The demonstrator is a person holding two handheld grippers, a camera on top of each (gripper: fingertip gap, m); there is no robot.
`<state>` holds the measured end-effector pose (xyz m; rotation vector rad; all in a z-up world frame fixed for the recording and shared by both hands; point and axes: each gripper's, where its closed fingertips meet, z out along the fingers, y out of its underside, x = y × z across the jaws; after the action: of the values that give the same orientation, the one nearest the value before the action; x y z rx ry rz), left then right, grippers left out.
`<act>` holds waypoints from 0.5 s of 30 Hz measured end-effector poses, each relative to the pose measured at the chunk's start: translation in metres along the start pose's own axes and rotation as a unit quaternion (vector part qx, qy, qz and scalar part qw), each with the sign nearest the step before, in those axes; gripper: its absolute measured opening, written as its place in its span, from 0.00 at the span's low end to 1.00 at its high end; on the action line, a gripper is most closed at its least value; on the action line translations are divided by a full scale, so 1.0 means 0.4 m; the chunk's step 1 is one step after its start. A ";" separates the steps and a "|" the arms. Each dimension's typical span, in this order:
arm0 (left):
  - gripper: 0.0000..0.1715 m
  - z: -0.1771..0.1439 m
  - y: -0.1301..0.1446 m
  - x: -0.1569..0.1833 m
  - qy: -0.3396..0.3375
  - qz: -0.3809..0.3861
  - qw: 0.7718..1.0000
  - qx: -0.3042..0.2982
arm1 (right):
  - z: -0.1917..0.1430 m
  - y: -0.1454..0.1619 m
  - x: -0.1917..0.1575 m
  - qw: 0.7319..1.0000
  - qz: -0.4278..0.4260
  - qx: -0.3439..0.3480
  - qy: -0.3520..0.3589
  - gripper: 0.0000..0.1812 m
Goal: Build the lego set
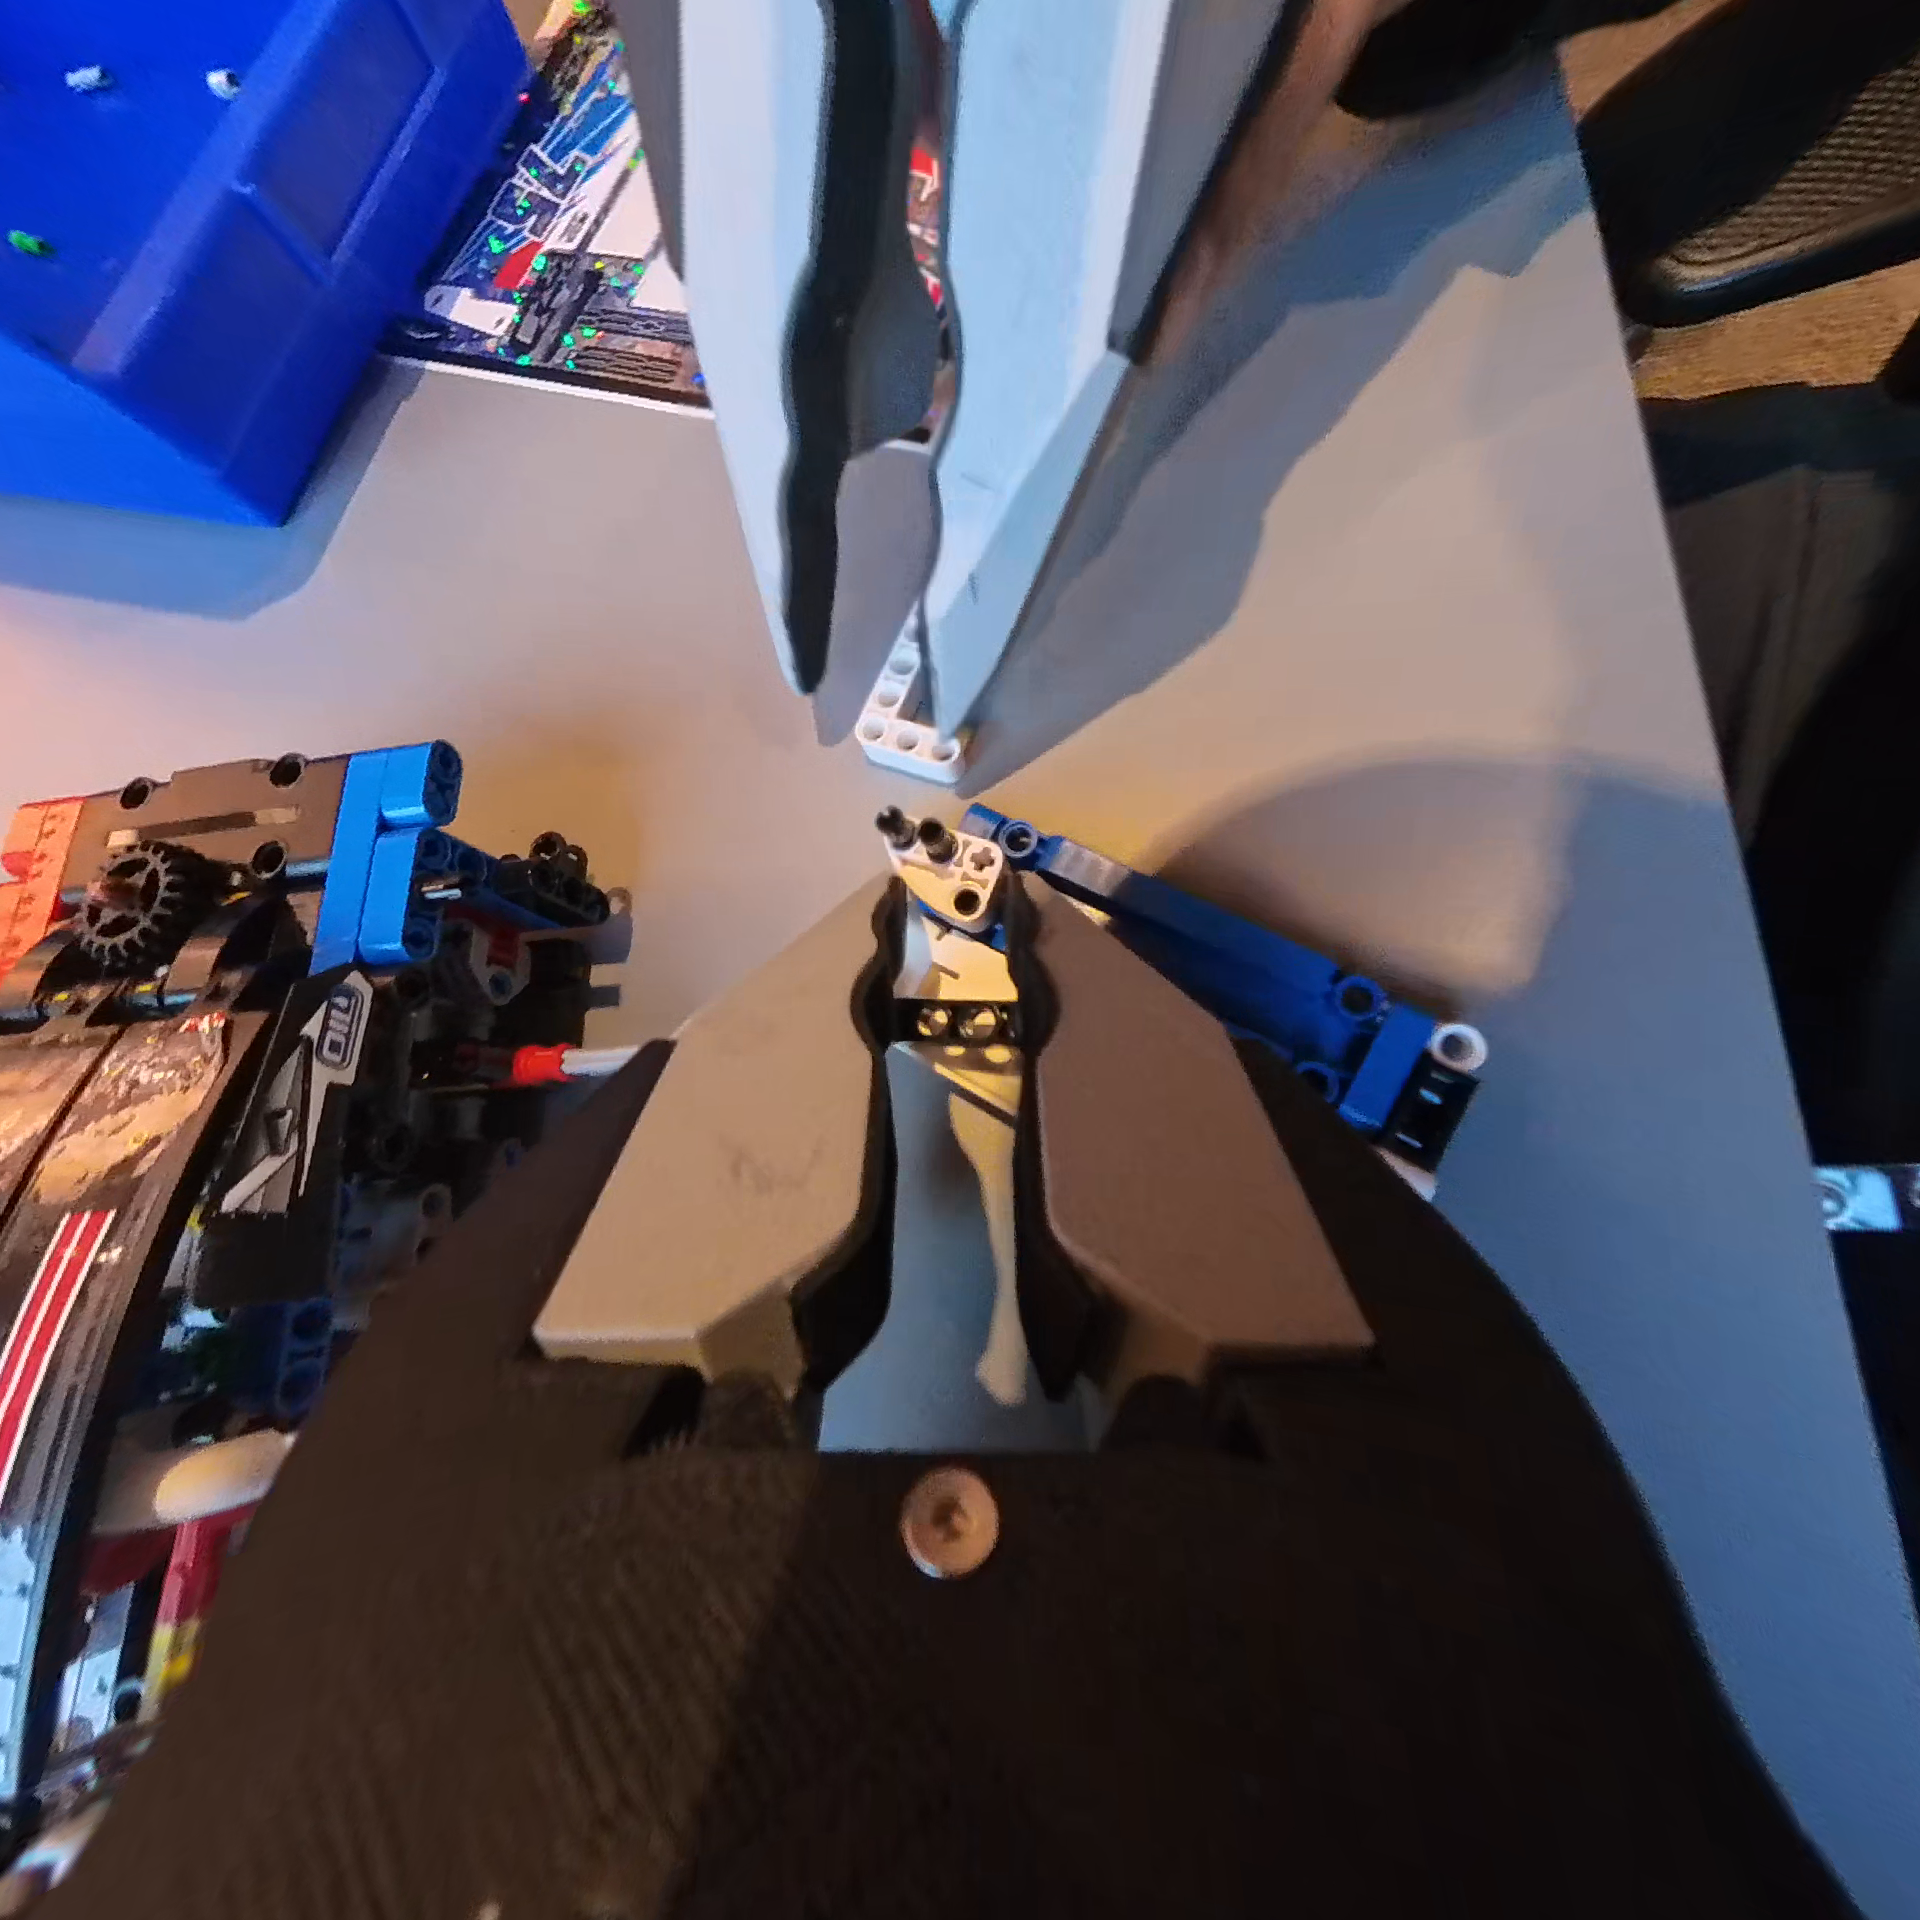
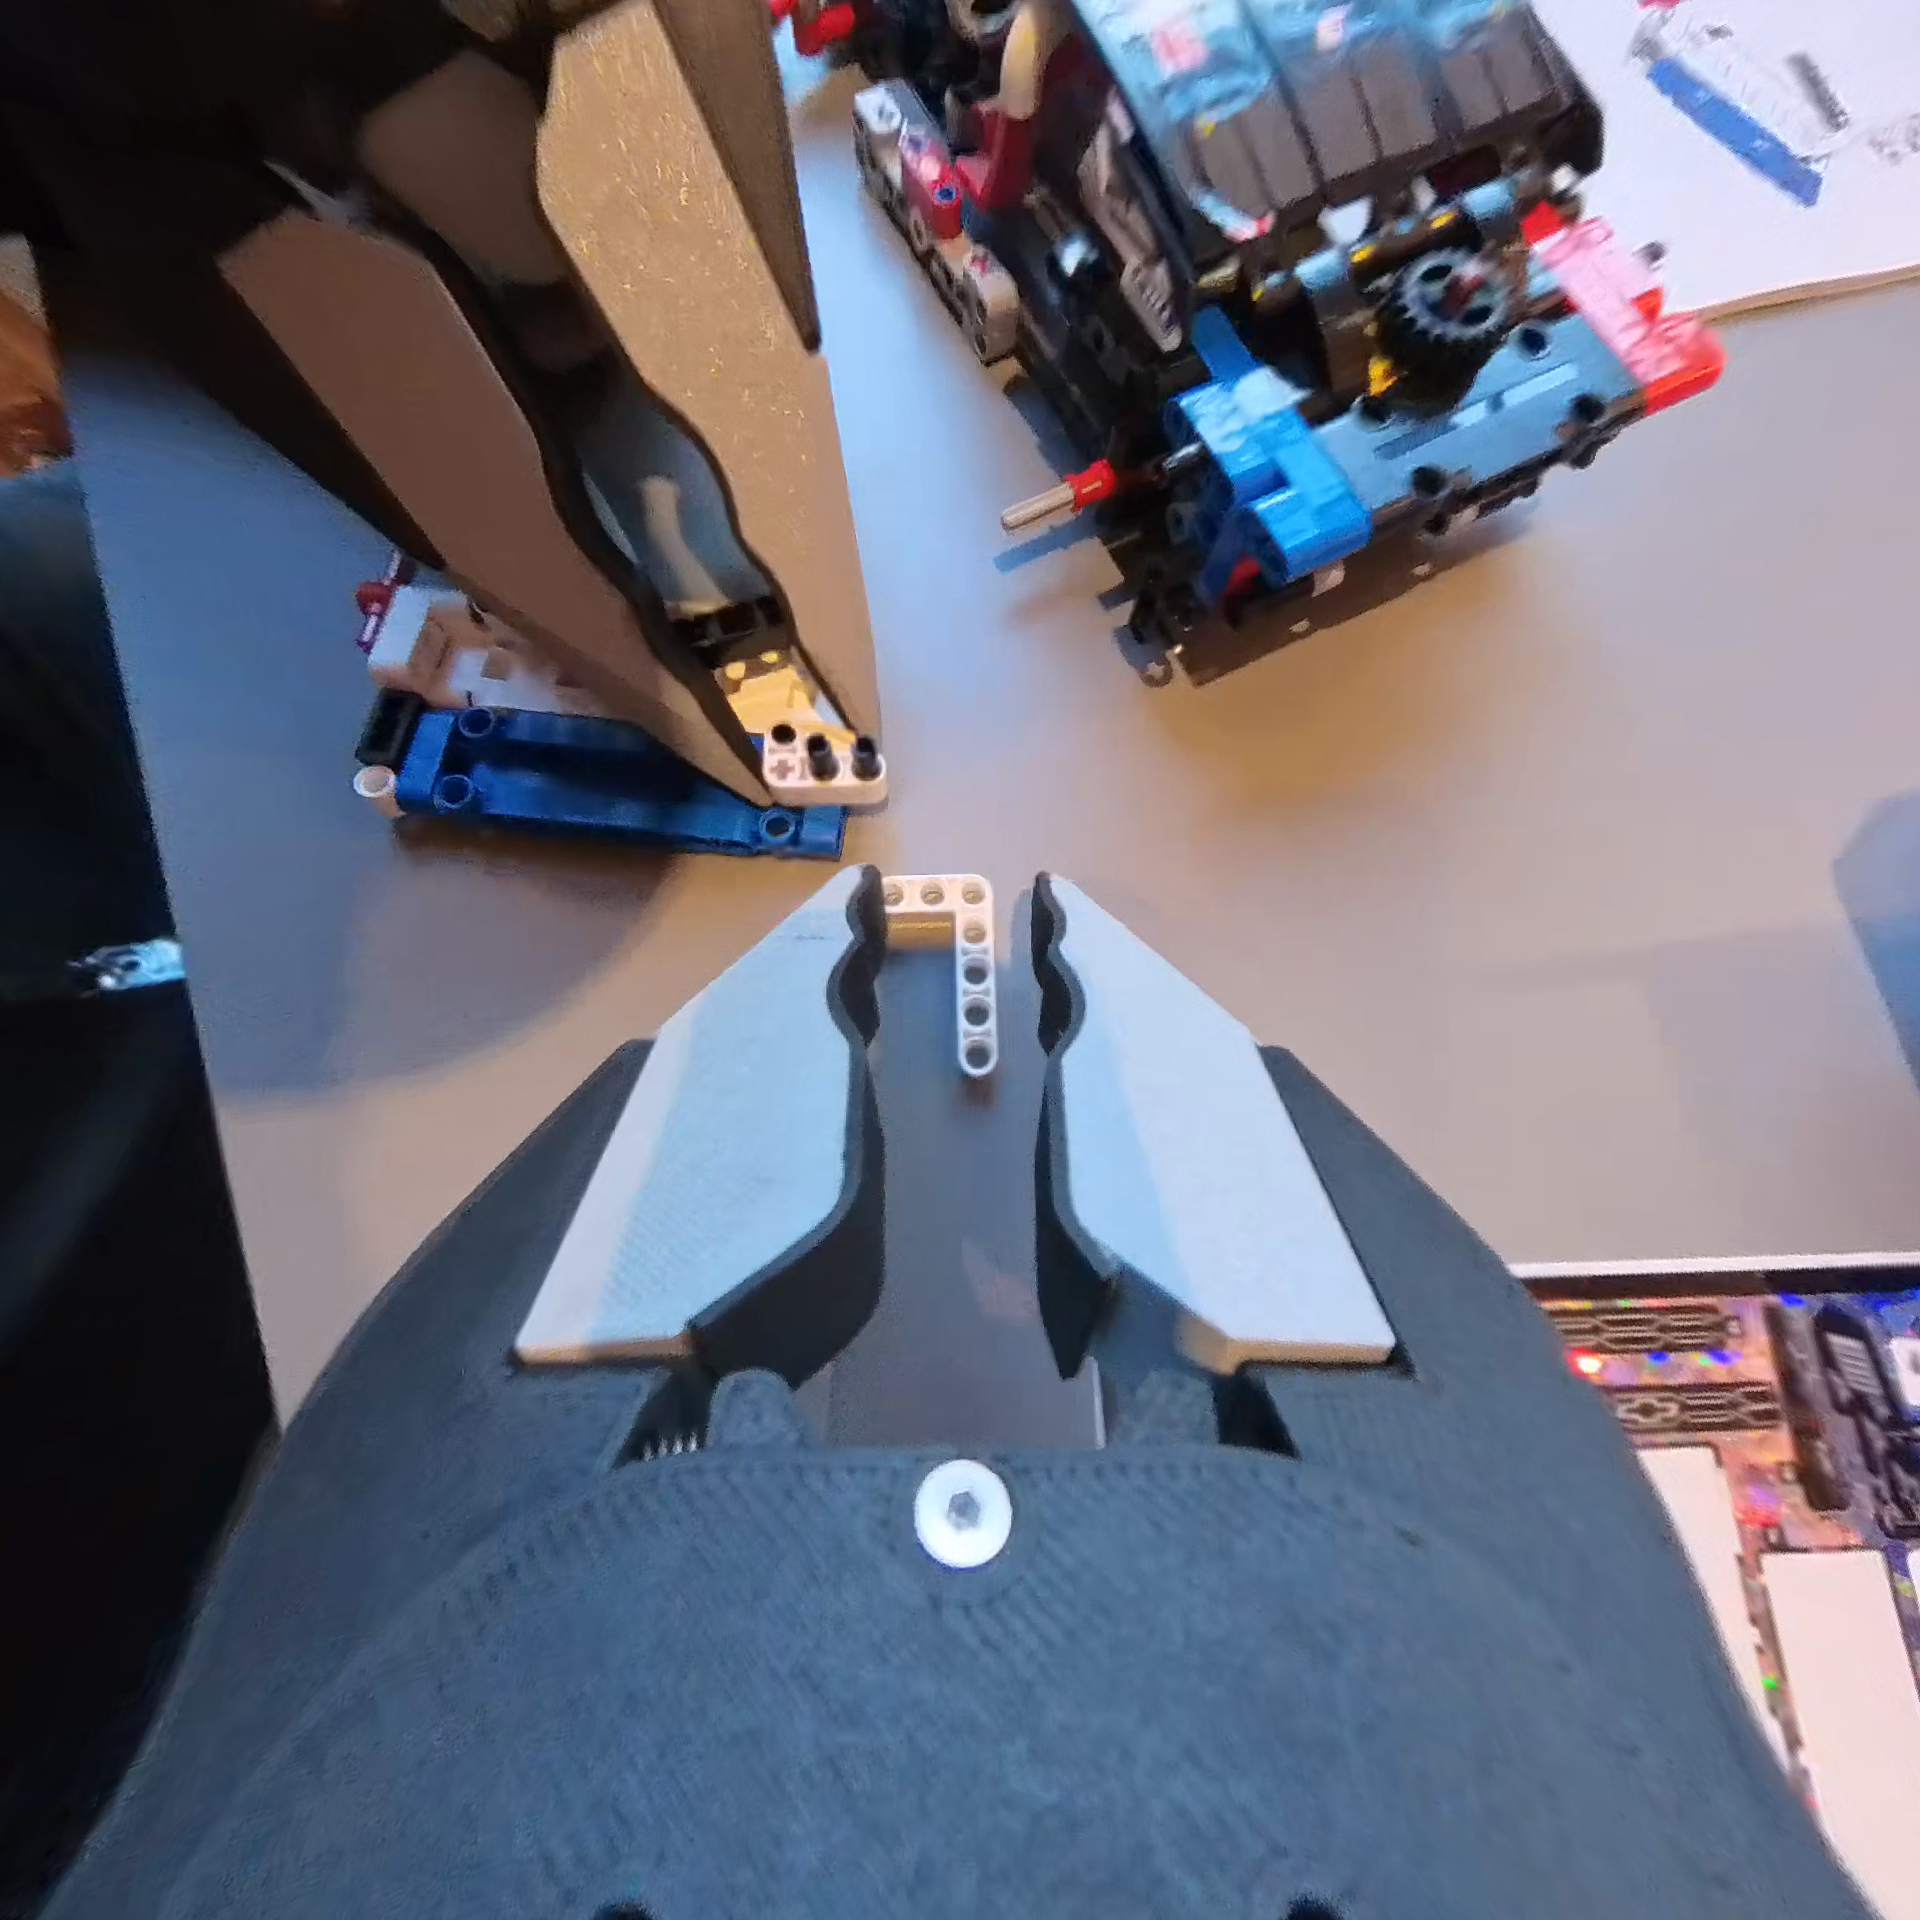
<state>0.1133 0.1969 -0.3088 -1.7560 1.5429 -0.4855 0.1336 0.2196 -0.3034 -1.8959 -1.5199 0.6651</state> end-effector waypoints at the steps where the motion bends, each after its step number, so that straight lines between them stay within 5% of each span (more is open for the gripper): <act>1: 0.10 -0.001 0.001 -0.001 -0.004 -0.005 1.000 -0.001 | 0.008 0.009 -0.003 1.000 -0.003 -0.009 -0.001 0.14; 15: 0.09 -0.001 0.004 -0.016 -0.026 -0.035 0.999 -0.007 | 0.021 0.009 -0.005 1.000 -0.018 0.009 0.004 0.11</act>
<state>0.1108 0.2028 -0.3087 -1.8240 1.4549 -0.4612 0.1297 0.2184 -0.3119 -1.8513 -1.5355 0.6512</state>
